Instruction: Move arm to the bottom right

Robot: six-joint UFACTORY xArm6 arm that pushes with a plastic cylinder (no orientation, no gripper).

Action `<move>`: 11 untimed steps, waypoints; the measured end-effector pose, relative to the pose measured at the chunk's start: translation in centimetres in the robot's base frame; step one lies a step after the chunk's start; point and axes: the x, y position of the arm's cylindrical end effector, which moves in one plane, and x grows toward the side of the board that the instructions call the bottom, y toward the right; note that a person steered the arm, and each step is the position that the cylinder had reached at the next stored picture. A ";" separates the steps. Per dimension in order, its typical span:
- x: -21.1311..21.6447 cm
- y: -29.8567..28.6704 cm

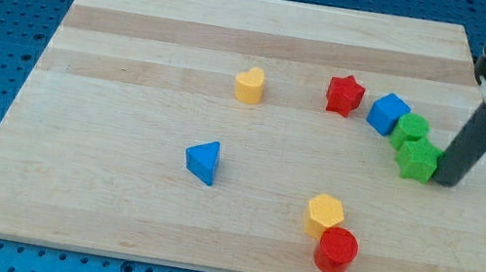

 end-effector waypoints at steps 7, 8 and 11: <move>0.1 0.2; 0.5 0.0; 14.7 -1.9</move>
